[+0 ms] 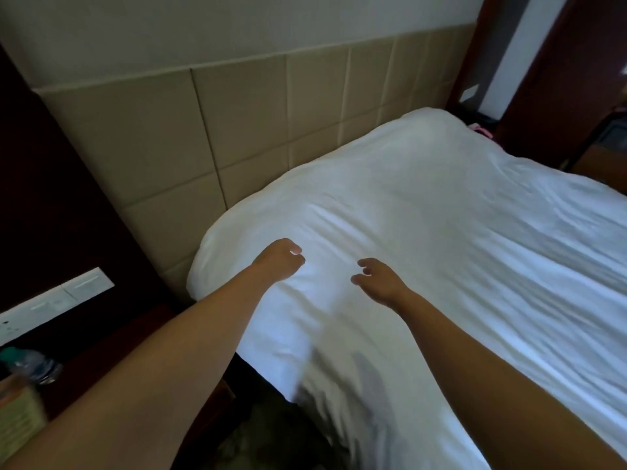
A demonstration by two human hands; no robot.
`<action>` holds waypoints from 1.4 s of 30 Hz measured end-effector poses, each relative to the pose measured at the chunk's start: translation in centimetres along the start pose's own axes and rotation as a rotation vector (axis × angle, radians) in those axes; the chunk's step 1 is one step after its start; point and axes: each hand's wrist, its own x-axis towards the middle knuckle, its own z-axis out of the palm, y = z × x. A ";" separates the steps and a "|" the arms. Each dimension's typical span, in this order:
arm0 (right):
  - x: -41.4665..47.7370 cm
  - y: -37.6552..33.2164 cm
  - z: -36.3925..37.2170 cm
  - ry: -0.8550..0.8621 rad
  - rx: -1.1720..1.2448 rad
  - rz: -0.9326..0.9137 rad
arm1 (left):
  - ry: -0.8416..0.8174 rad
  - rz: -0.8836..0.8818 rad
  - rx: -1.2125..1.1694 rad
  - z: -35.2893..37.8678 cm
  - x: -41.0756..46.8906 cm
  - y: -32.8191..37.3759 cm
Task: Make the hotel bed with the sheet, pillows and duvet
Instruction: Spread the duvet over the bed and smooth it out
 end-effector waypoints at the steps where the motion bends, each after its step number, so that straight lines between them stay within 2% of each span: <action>1: -1.9 1.2 -0.1 0.017 0.014 0.012 | -0.014 0.017 0.011 0.9 -1.6 0.4; 10: -18.3 14.0 5.5 0.132 0.086 0.148 | -0.174 0.107 0.093 12.8 -15.3 -3.7; 17: -26.2 21.8 12.5 0.007 0.038 0.257 | -0.372 -0.064 0.133 20.6 -23.2 -10.5; 23: -23.1 25.7 16.2 -0.044 -0.020 0.251 | -0.409 -0.149 0.072 25.1 -21.7 -14.2; 27: -18.6 28.5 19.1 -0.032 -0.109 0.208 | -0.387 -0.262 -0.055 28.7 -18.7 -17.1; 31: -14.0 31.9 22.5 -0.035 -0.420 0.095 | -0.332 -0.366 -0.152 32.7 -14.7 -20.3; 36: -11.1 36.4 25.9 -0.229 -0.670 0.067 | -0.312 -0.600 -0.385 37.6 -10.8 -23.0; 39: -10.5 38.6 26.2 -0.116 -0.780 -0.051 | -0.323 -0.746 -0.503 39.7 -9.8 -23.6; 42: -8.8 40.2 25.6 0.069 -0.760 -0.235 | -0.283 -0.804 -0.621 40.9 -9.1 -24.0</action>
